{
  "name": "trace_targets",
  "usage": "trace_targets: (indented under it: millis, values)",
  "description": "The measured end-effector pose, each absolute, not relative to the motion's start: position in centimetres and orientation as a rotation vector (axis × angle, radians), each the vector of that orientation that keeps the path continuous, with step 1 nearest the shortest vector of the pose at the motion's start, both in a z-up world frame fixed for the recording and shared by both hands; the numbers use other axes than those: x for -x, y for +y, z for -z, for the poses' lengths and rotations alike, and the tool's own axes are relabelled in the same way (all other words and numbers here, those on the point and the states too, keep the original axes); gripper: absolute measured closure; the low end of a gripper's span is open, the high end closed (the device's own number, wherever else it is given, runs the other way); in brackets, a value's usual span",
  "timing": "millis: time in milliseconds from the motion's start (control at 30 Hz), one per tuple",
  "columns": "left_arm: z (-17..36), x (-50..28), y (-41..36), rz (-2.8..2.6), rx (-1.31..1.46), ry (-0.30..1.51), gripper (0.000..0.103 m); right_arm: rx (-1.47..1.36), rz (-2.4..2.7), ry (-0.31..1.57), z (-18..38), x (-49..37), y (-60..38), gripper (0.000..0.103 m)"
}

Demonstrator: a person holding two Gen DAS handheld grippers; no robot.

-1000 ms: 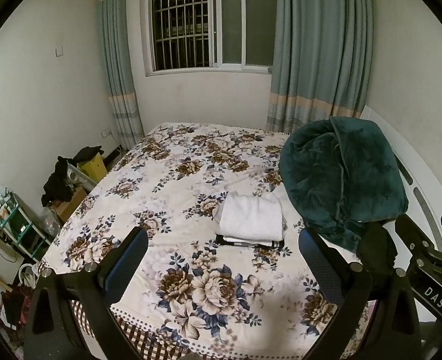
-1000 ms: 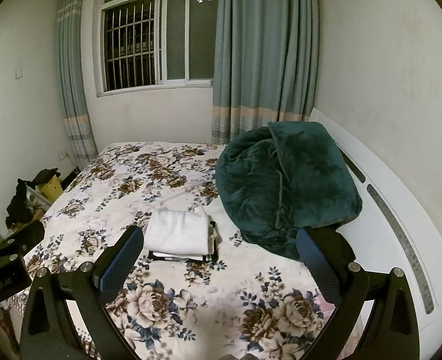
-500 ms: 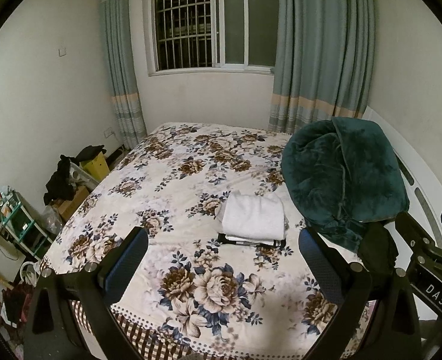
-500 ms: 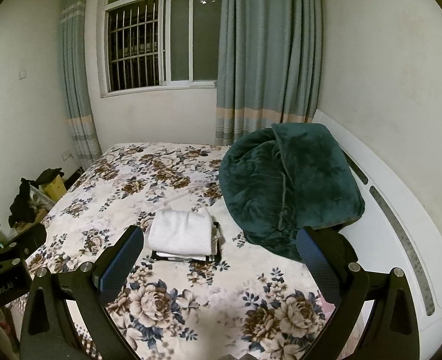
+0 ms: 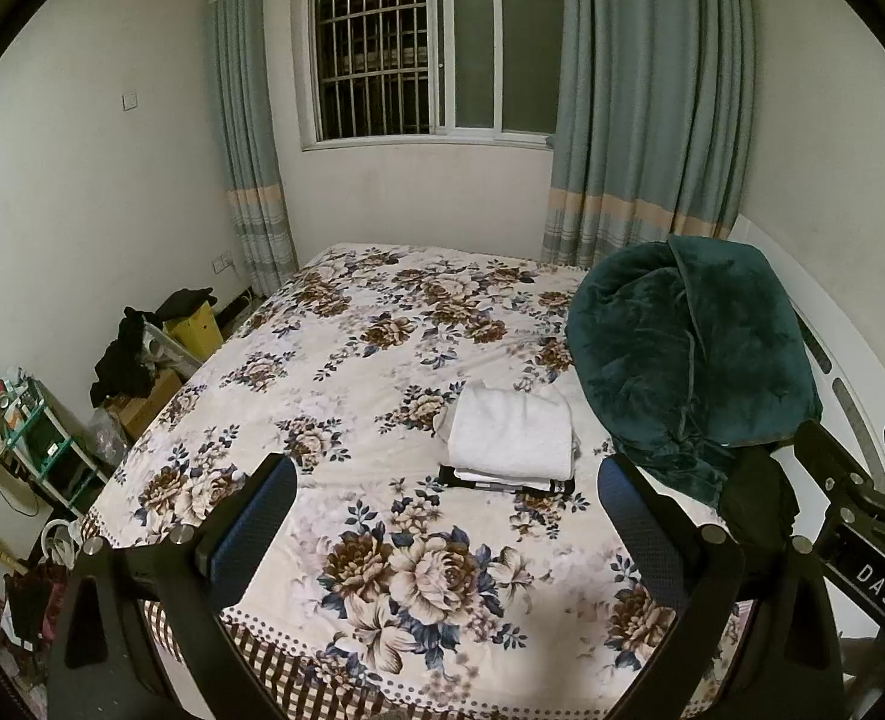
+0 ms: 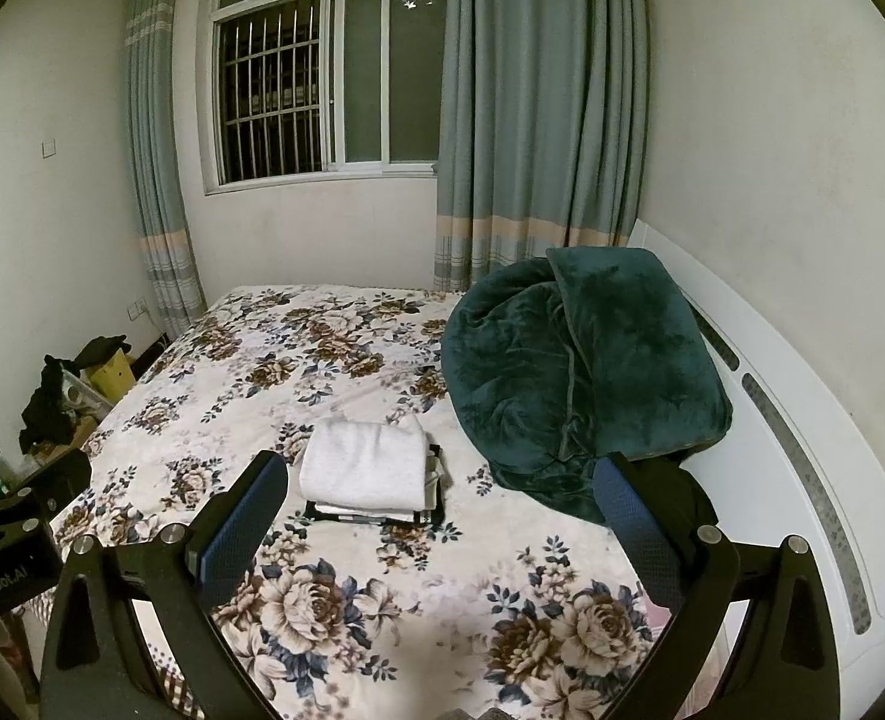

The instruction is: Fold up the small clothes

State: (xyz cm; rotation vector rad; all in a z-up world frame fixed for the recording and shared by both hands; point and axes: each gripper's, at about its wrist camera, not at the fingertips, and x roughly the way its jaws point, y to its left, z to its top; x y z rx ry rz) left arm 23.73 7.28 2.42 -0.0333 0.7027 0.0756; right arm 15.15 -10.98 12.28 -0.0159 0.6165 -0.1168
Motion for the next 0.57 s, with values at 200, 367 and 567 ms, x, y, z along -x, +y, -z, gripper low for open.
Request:
trace_targets:
  millis: [200, 367, 567]
  values:
    - [-2.49, -23.72, 7.33, -0.077, 0.033, 0.701, 0.0, 0.015, 0.118, 0.616, -12.18, -15.08, -10.96, 0.0]
    - [-2.37, -23.71, 7.24, -0.076, 0.033, 0.702, 0.0, 0.014, 0.12, 0.615, -12.11, -14.95, -10.97, 0.0]
    - [-2.36, -23.63, 7.4, -0.078, 0.029, 0.699, 0.0, 0.014, 0.122, 0.615, -12.02, -14.83, -10.98, 0.0]
